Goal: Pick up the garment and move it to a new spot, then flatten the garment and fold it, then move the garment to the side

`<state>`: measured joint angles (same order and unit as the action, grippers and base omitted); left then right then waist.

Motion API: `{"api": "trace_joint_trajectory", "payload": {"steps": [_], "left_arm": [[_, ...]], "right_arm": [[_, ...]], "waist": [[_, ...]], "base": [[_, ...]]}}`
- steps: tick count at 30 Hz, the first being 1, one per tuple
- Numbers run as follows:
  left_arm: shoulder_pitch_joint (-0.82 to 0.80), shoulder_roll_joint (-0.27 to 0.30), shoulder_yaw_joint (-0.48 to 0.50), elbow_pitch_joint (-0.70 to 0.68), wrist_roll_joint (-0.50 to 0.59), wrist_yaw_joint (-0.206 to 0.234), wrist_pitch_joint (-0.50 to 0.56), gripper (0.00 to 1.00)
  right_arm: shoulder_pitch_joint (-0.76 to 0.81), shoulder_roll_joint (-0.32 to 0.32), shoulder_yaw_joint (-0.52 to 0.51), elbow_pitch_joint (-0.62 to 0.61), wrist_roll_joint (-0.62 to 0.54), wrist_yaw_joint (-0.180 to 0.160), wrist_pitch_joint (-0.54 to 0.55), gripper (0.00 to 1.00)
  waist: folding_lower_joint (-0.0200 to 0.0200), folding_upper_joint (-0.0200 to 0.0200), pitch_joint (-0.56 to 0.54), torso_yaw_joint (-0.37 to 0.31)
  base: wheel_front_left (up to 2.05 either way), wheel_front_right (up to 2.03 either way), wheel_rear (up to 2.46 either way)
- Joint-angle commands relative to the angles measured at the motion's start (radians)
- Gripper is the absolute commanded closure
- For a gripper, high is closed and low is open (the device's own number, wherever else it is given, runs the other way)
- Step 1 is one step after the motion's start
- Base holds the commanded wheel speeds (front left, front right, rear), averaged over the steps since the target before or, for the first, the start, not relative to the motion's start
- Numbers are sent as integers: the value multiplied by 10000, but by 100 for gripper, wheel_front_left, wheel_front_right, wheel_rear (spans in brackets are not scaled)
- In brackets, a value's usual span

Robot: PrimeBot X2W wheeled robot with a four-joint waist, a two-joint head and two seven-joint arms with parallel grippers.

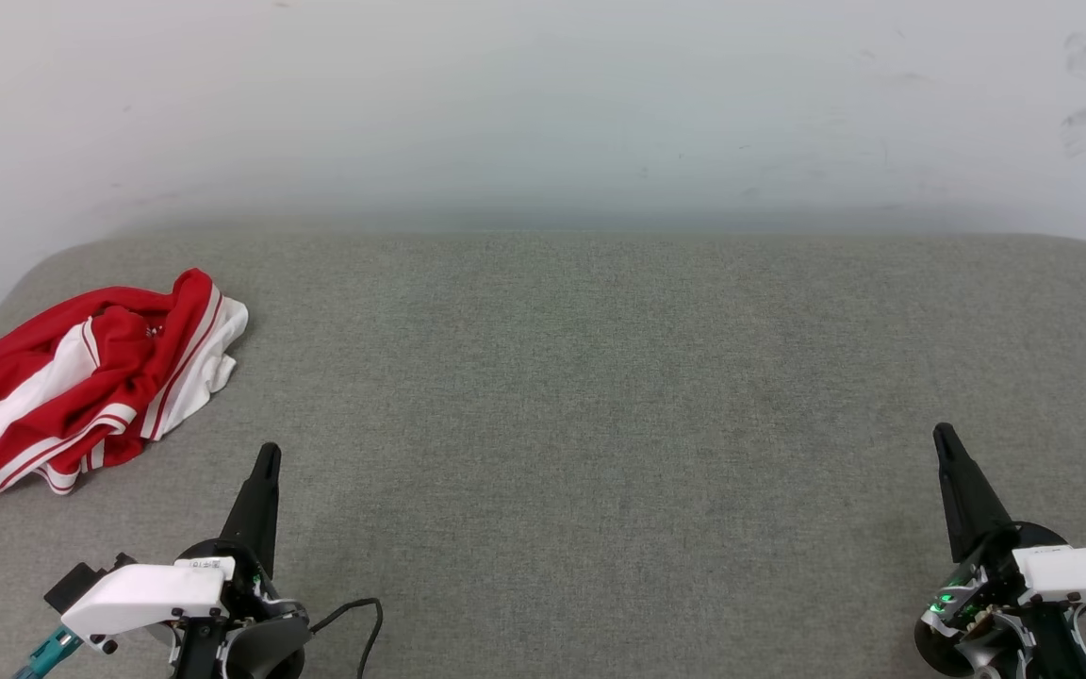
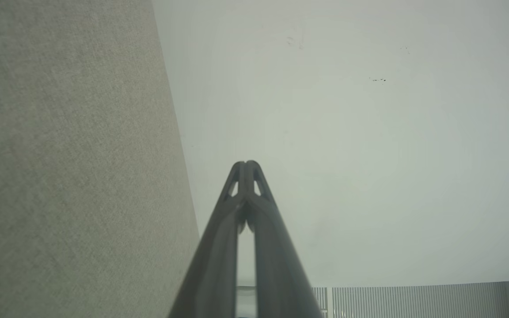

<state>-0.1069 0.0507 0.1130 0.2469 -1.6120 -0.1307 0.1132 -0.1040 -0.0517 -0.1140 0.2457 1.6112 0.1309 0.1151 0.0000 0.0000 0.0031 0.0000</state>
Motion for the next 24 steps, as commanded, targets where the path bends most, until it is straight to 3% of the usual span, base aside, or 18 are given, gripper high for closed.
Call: {"api": "trace_joint_trajectory", "payload": {"steps": [1, 24], "left_arm": [[-61, -15, 26, -11, -22, -21, 45, 100], [-61, -15, 27, -11, -22, -21, 45, 100]], "right_arm": [[-112, 25, 4, 7, 30, -3, 8, 100], [-112, 25, 6, 7, 30, -3, 7, 100]], "waist": [[0, 0, 0, 0], [0, 0, 0, 0]], "base": [[0, 0, 0], [0, 0, 0]]}}
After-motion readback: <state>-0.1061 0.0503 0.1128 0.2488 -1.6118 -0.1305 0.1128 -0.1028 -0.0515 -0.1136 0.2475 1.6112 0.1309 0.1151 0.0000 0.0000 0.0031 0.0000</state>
